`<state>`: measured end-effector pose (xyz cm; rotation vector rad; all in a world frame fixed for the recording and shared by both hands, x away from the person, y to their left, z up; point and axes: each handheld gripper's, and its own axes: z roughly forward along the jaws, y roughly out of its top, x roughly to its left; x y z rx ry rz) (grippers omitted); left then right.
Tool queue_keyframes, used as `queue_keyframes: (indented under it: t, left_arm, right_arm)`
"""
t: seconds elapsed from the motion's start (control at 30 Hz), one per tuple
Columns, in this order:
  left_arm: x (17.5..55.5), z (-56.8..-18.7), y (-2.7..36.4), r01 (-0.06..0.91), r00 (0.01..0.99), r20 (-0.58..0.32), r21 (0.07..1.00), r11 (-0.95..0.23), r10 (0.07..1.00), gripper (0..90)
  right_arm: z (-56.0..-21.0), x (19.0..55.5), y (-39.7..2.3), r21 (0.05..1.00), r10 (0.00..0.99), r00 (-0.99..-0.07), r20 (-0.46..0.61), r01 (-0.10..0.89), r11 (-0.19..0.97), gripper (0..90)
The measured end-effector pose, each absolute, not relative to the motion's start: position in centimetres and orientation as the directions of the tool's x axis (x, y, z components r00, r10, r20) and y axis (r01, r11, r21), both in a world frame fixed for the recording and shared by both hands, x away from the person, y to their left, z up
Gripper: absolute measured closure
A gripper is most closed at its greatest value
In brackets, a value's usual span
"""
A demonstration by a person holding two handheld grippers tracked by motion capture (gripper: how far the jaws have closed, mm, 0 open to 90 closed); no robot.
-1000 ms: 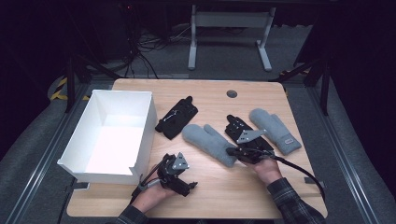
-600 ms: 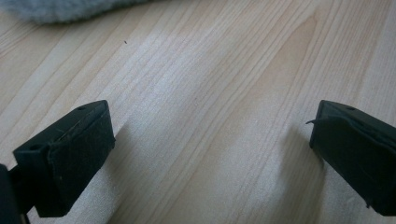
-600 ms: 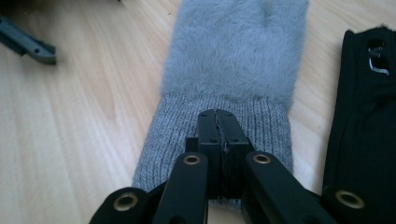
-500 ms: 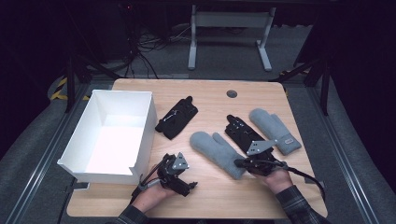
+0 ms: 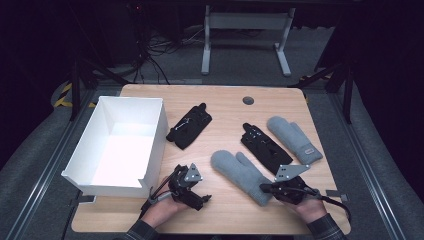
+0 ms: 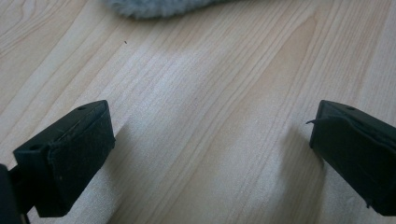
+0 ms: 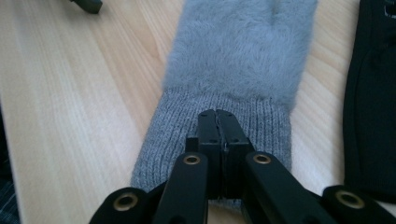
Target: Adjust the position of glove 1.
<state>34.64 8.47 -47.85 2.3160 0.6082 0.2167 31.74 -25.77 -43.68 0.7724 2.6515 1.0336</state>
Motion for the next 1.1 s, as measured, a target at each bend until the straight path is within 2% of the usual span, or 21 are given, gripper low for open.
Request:
queue_keyframes:
  t: [0.27,0.43,0.53,1.1]
  left_arm:
    - [34.6,-47.9,8.5,0.364,0.874,-0.020,0.687,-0.629,0.485,0.2]
    - [34.6,-47.9,8.5,0.364,0.874,-0.019,0.687,-0.629,0.485,0.2]
    - [34.6,-47.9,8.5,0.364,0.874,-0.020,0.687,-0.629,0.485,0.2]
    - [34.6,-47.9,8.5,0.364,0.874,-0.020,0.687,-0.629,0.485,0.2]
  right_arm:
    - [-43.6,31.2,-26.2,0.676,0.538,-0.843,0.019,0.407,0.614,90.0]
    - [-43.1,31.4,-26.5,0.697,0.557,-0.829,0.050,0.428,0.575,78.7]
    - [-42.9,31.6,-26.7,0.704,0.569,-0.821,0.052,0.434,0.562,74.8]
    - [-42.1,35.3,-28.3,0.706,0.658,-0.752,-0.023,0.454,0.543,58.8]
